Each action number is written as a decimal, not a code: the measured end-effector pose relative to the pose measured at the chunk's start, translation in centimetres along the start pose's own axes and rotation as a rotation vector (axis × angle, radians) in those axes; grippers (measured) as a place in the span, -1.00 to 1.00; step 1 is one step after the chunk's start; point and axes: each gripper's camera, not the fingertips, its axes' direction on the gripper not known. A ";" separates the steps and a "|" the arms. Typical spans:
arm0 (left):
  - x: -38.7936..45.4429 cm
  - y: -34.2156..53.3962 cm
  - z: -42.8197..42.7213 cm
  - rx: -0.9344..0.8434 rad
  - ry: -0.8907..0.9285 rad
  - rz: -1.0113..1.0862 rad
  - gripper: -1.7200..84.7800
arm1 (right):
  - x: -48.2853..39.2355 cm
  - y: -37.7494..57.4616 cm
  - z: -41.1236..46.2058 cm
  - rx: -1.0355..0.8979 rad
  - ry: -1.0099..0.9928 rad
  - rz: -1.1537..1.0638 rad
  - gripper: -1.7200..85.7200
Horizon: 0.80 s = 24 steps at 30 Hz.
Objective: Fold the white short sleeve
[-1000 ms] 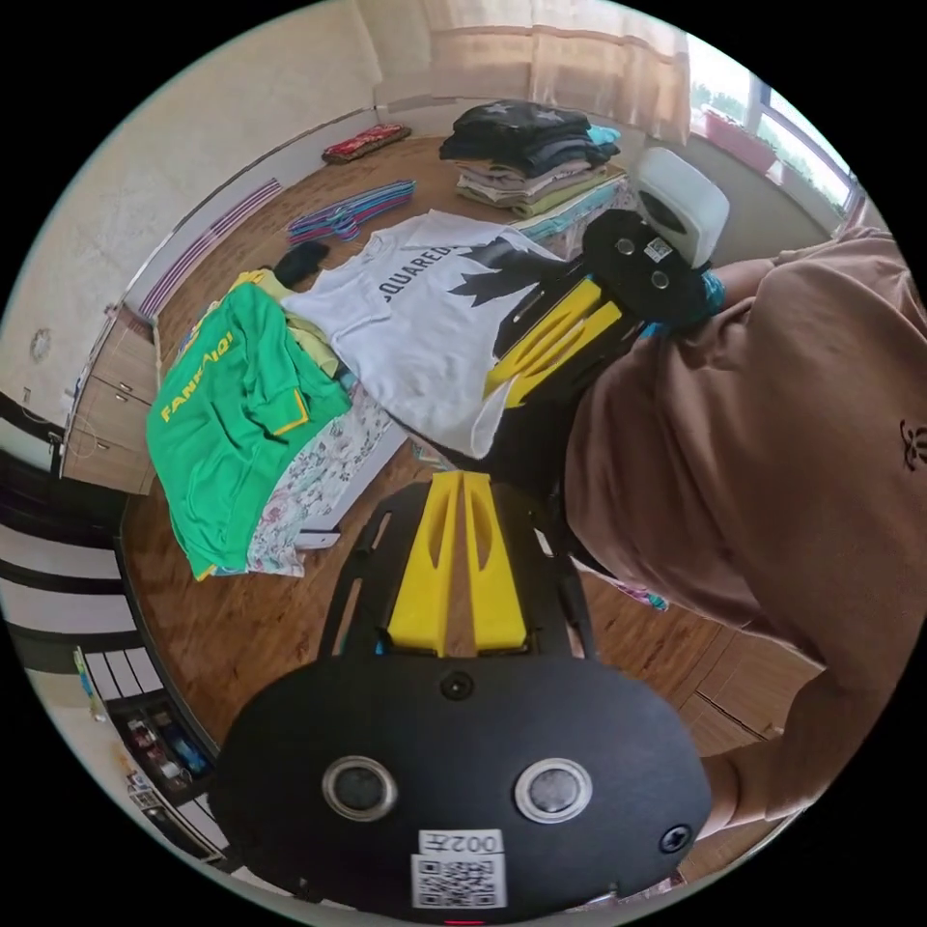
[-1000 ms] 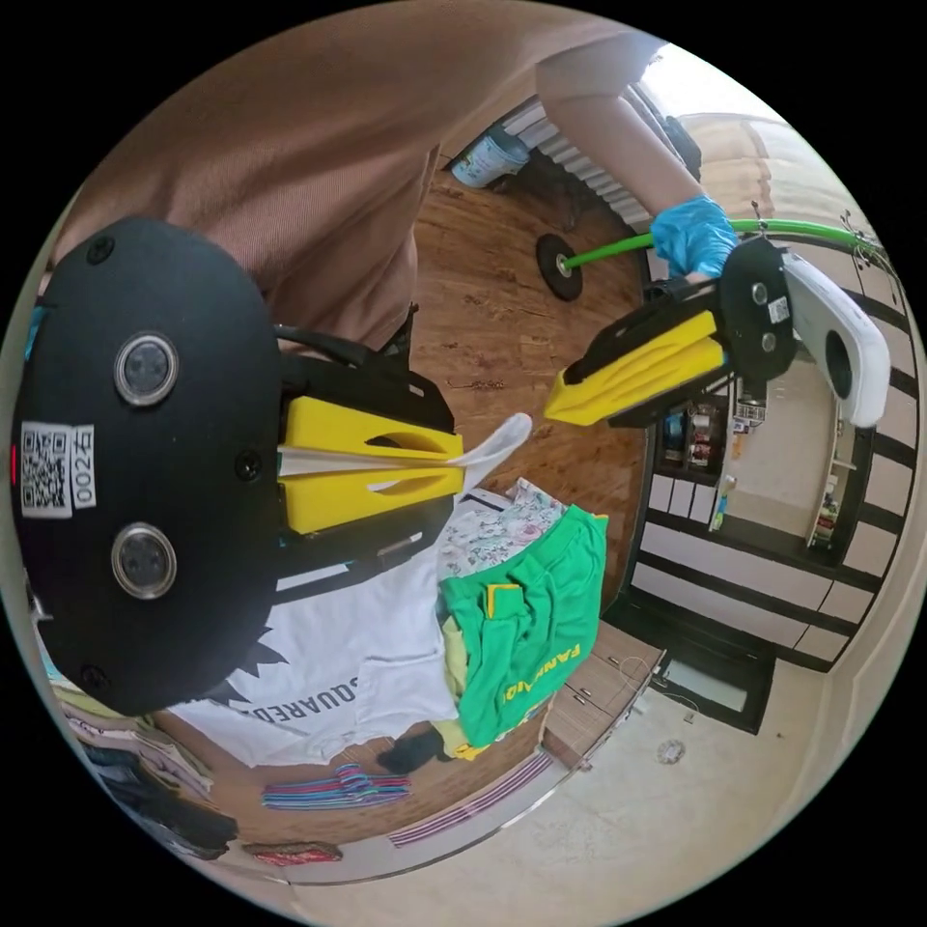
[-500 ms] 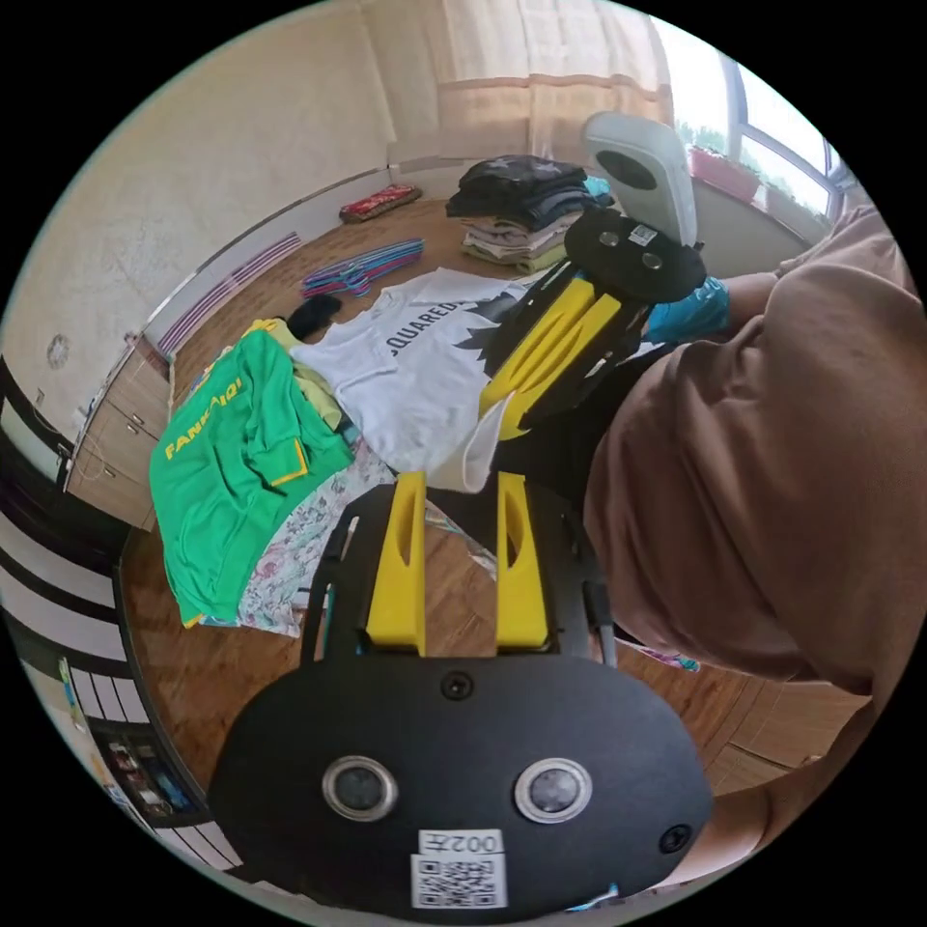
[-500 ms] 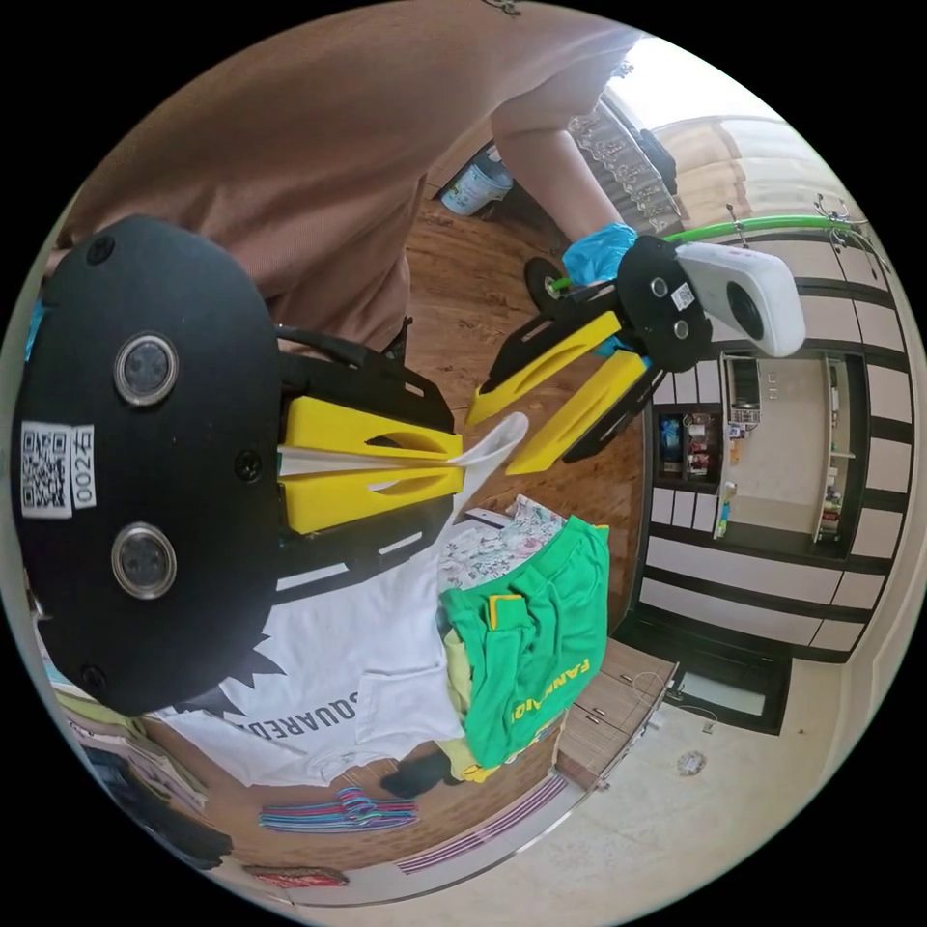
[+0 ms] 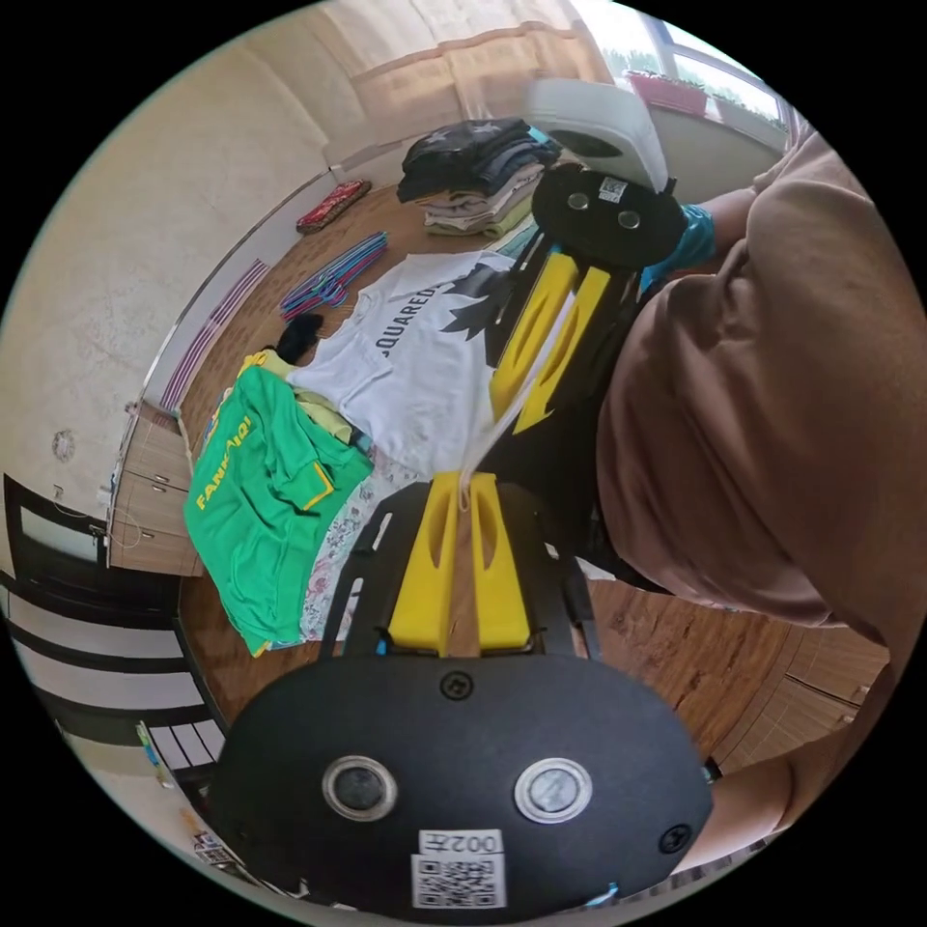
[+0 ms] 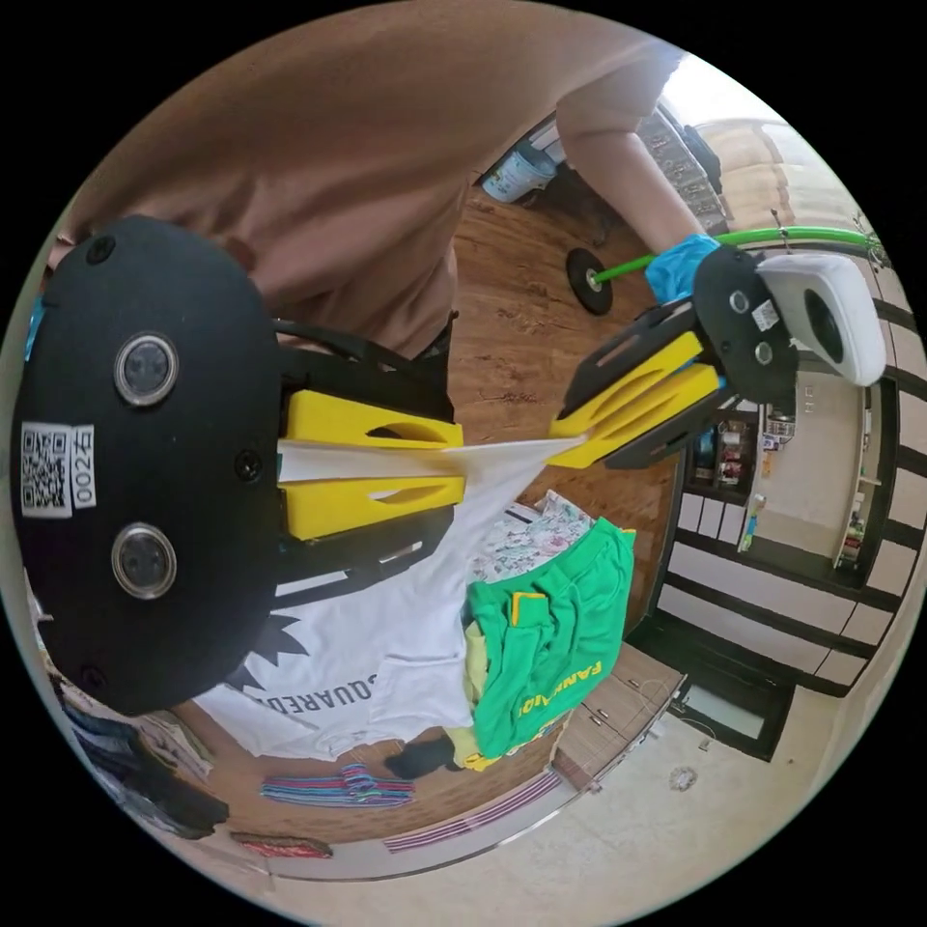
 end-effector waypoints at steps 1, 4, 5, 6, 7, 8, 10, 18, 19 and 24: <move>0.0 0.0 -0.2 0.003 -0.002 -0.003 -0.98 | 0.2 1.0 0.0 -0.034 0.020 0.009 -0.85; 0.1 -0.1 -1.3 0.021 -0.017 -0.013 -0.98 | 0.9 4.4 -0.1 -0.122 0.055 0.054 -0.85; 0.1 -0.2 -1.7 0.026 -0.022 -0.013 -0.98 | 1.2 6.1 -0.2 -0.157 0.068 0.083 -0.85; 0.1 -0.3 -2.0 0.030 -0.029 -0.013 -0.98 | 1.4 7.0 -0.3 -0.177 0.076 0.096 -0.85; 0.2 -0.3 -2.2 0.031 -0.032 -0.011 -0.98 | 1.7 9.0 -0.4 -0.220 0.099 0.121 -0.85; 0.3 -0.5 -2.6 0.035 -0.038 -0.010 -0.98 | 1.9 11.0 -0.7 -0.262 0.132 0.150 -0.86; 0.3 -0.7 -3.1 0.041 -0.048 -0.010 -0.98 | 2.3 14.1 -1.2 -0.323 0.177 0.196 -0.86; 0.1 -1.6 -4.3 0.042 -0.078 -0.028 -0.98 | 3.1 25.9 -5.8 -0.397 0.291 0.459 -0.89; 0.1 -1.7 -4.4 0.042 -0.077 -0.032 -0.98 | 3.0 27.6 -6.2 -0.417 0.316 0.482 -0.88; -0.1 -2.1 -4.4 0.026 -0.077 -0.047 -0.98 | 3.2 34.0 -6.8 -0.450 0.333 0.549 -0.87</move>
